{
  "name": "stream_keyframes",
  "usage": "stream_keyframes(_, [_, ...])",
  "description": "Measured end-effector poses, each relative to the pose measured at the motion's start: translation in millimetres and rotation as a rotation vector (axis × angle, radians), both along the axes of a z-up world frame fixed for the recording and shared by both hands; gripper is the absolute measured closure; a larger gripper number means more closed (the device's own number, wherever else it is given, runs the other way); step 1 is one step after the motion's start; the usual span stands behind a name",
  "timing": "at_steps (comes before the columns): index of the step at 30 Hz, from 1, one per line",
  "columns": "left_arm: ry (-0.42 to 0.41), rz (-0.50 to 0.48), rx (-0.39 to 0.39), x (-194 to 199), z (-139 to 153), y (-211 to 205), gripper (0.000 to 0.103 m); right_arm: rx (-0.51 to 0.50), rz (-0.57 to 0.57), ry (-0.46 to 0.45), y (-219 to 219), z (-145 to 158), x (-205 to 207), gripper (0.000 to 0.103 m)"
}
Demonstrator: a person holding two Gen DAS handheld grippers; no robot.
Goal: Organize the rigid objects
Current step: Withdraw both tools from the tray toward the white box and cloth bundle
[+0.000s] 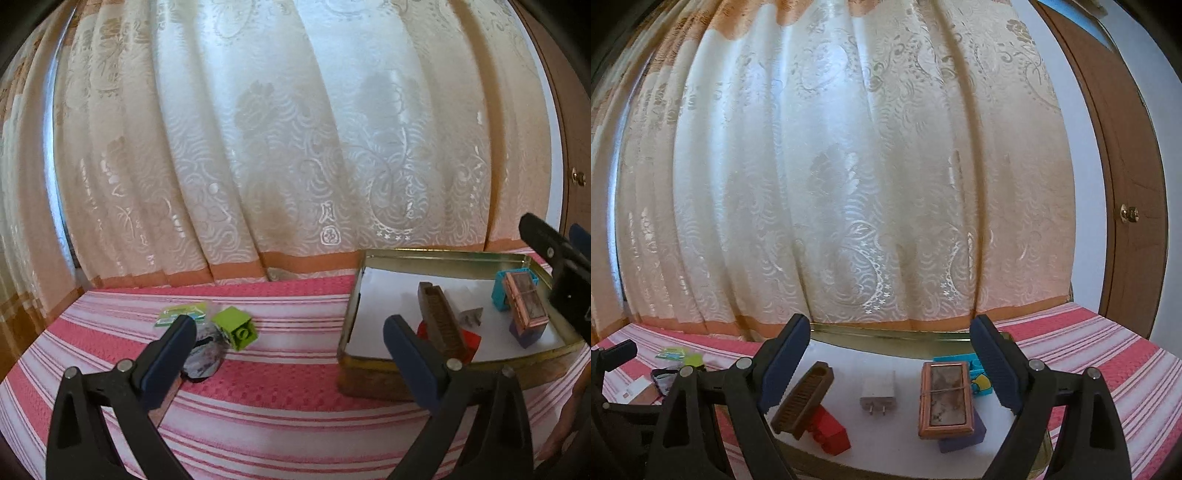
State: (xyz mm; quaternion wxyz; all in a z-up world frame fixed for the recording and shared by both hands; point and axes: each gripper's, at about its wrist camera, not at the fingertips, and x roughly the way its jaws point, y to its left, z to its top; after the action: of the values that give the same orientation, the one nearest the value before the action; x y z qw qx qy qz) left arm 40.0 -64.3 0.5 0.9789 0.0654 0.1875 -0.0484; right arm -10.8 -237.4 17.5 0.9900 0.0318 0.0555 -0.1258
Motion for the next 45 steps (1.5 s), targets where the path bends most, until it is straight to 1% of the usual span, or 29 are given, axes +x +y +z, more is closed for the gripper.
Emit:
stream_keyframes(5, [0.010, -0.013, -0.029, -1.7, 0.0, 7.9, 0.000, -0.045, -0.026, -0.071, 11.1, 1.3, -15.9, 0.013])
stream_keyframes(8, [0.026, -0.013, -0.035, -0.5, -1.0, 11.3, 0.000, -0.068, -0.081, -0.132, 14.4, 3.4, -29.8, 0.013])
stream_keyframes(10, [0.044, -0.017, -0.032, 0.9, -2.4, 13.6, 0.000, -0.050, -0.107, -0.148, 14.2, 4.1, -37.5, 0.013])
stream_keyframes(12, [0.065, -0.031, -0.030, 2.5, -4.3, 16.6, 0.000, -0.017, -0.115, -0.137, 13.7, 3.8, -41.0, 0.013])
stream_keyframes(16, [0.082, -0.030, -0.015, 4.3, -6.3, 25.4, 0.000, 0.011, -0.121, -0.120, 16.8, 3.3, -44.5, 0.013])
stream_keyframes(19, [0.090, -0.025, 0.002, 7.3, -7.6, 33.0, 0.000, 0.030, -0.107, -0.101, 22.5, 2.1, -43.7, 0.013])
stream_keyframes(23, [0.109, -0.013, 0.012, 12.9, -9.5, 46.0, 0.000, 0.026, -0.084, -0.080, 36.4, 0.5, -41.2, 0.013])
stream_keyframes(27, [0.127, 0.000, 0.036, 19.4, -11.9, 60.7, 0.000, 0.067, -0.057, -0.054, 48.0, -2.3, -36.3, 0.013])
stream_keyframes(30, [0.143, 0.010, 0.025, 24.1, -13.0, 74.7, 0.000, 0.082, -0.028, -0.025, 60.8, -5.1, -29.7, 0.013])
stream_keyframes(35, [0.158, 0.023, 0.026, 30.1, -14.9, 91.2, 0.000, 0.070, -0.008, -0.007, 84.8, -7.9, -21.4, 0.013])
stream_keyframes(41, [0.200, 0.019, 0.022, 38.3, -17.6, 107.5, 0.000, 0.093, 0.014, 0.014, 109.2, -11.5, -10.4, 0.013])
stream_keyframes(45, [0.243, 0.022, 0.013, 44.9, -21.5, 118.7, 0.000, 0.108, 0.033, 0.030, 125.7, -13.4, -0.9, 0.013])
